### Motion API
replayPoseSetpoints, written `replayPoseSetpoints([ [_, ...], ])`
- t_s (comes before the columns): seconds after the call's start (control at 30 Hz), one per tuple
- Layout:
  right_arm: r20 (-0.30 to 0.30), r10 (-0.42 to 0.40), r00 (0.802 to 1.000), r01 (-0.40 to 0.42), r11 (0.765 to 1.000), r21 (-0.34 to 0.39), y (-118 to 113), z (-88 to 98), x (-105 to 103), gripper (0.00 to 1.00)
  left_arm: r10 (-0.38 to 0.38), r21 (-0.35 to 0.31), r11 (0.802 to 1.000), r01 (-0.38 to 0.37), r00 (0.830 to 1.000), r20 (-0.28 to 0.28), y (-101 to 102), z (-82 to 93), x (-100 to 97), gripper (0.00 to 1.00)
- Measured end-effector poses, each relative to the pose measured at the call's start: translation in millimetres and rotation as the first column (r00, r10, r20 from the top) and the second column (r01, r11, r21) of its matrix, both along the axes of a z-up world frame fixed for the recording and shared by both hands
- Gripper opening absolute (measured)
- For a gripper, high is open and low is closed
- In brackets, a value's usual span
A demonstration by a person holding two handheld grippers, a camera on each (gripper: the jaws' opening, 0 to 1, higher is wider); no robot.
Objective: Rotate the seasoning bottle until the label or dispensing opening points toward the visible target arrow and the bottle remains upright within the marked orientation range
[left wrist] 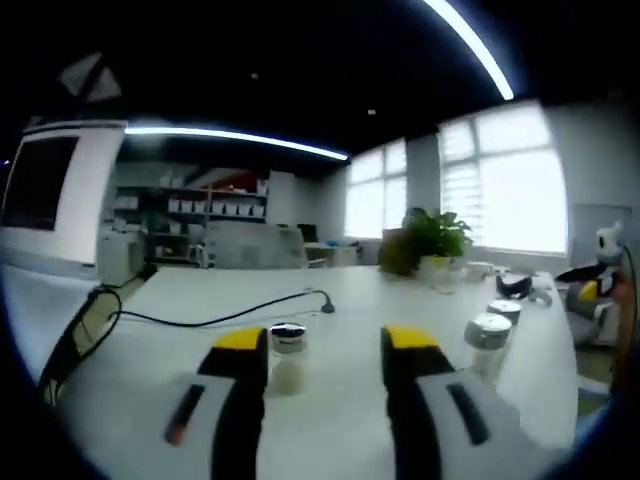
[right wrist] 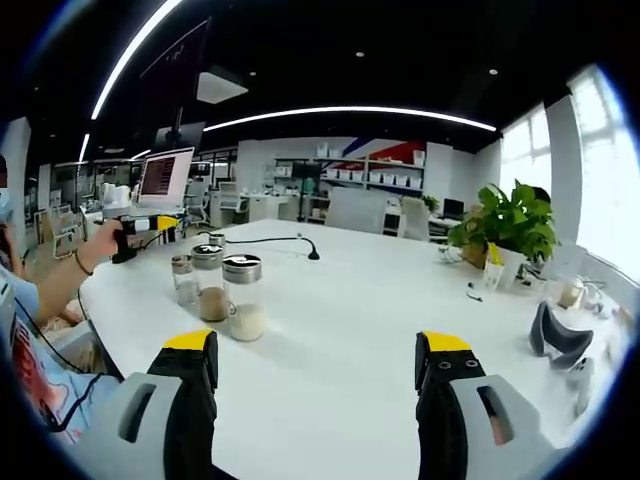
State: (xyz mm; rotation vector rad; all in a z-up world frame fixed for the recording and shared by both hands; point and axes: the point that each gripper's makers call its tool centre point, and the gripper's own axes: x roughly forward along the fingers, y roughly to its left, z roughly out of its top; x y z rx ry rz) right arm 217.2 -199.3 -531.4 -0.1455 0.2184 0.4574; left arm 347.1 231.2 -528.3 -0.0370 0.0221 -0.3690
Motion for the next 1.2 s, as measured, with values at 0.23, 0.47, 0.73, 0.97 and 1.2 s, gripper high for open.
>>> replayPoseSetpoints([
  [0.23, -0.005, -0.002, 1.0, 0.002, 1.0, 0.004, -0.8, -1.3, 1.0, 0.83, 0.011, -0.021, 1.0, -0.012, 1.0, -0.01, 1.0, -14.9, 37.2, 0.57],
  [0.47, -0.013, -0.001, 1.0, 0.001, 1.0, 0.009, -1.5, -2.8, 3.5, 0.83, 0.046, 0.001, 0.999, -0.046, 0.999, -0.005, 6.4, -30.4, 74.6, 0.57],
  [0.73, -0.018, 0.001, 1.0, -0.001, 1.0, 0.01, -1.1, -4.3, 5.1, 0.83, 0.065, 0.05, 0.997, -0.065, 0.998, 0.001, 4.8, -37.8, 94.9, 0.47],
  [0.97, -0.019, 0.002, 1.0, -0.002, 1.0, 0.011, -0.9, -5.0, 6.8, 0.83, 0.069, 0.055, 0.996, -0.068, 0.998, -0.014, -6.5, -42.0, 106.7, 0.49],
  [1.2, -0.022, 0.003, 1.0, -0.002, 1.0, 0.012, -1.3, -6.0, 8.0, 0.83, 0.102, 0.023, 0.995, -0.1, 0.992, -0.078, -5.3, -62.2, 119.4, 0.48],
])
